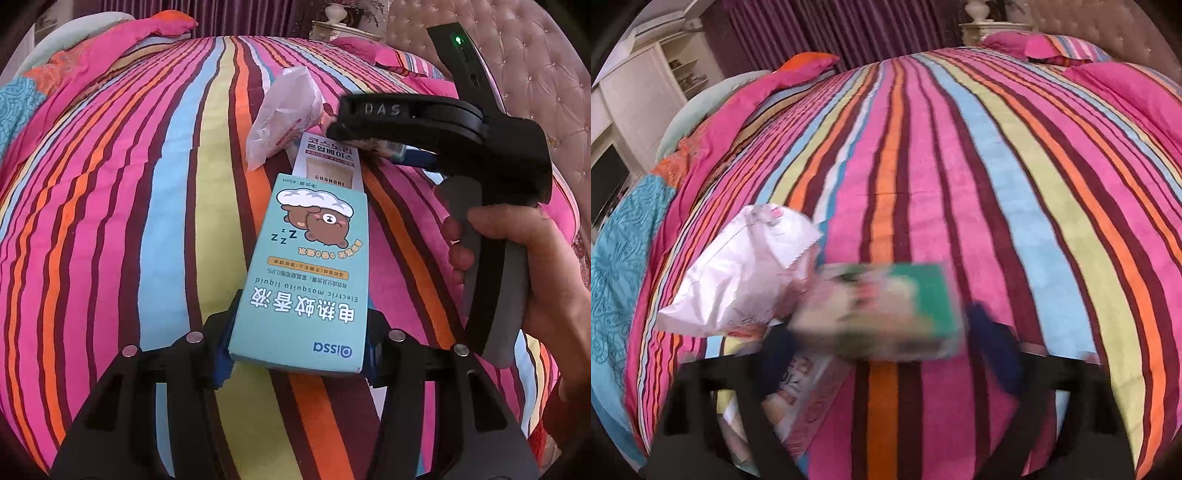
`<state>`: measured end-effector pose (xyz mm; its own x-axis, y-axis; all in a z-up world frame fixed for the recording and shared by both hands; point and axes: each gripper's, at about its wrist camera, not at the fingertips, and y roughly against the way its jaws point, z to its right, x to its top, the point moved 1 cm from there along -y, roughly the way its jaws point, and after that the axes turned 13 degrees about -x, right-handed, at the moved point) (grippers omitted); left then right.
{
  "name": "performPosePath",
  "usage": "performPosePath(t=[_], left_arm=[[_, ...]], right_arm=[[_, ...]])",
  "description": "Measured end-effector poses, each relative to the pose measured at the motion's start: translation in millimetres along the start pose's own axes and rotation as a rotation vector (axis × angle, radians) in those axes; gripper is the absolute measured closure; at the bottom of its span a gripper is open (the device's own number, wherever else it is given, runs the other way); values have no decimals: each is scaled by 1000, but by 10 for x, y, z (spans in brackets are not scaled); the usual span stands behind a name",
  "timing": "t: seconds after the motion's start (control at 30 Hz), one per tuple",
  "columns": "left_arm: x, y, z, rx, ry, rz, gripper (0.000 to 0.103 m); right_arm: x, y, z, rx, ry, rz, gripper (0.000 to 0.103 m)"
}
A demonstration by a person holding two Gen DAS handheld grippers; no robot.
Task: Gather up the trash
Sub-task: 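Grasp the teal mosquito-liquid box with the left gripper while the right grasps the green tissue pack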
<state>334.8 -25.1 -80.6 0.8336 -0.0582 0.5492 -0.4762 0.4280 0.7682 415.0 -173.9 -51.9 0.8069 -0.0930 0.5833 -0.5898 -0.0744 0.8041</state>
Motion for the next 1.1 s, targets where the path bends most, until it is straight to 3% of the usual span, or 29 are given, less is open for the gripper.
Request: performPosePath(t=[0.23, 0.47, 0.7, 1.1], left_arm=[[-35, 84, -48, -43, 40, 13, 52], [-189, 268, -9, -35, 41, 16, 52], [-521, 538, 27, -33, 57, 5, 52], [-1077, 1003, 166, -27, 49, 1, 52]], right_arm=[[-92, 204, 109, -19, -7, 29, 35], [-368, 553, 234, -85, -4, 51, 35], [-746, 908, 307, -160, 12, 49, 35], [-1402, 1435, 318, -156, 13, 32, 35]])
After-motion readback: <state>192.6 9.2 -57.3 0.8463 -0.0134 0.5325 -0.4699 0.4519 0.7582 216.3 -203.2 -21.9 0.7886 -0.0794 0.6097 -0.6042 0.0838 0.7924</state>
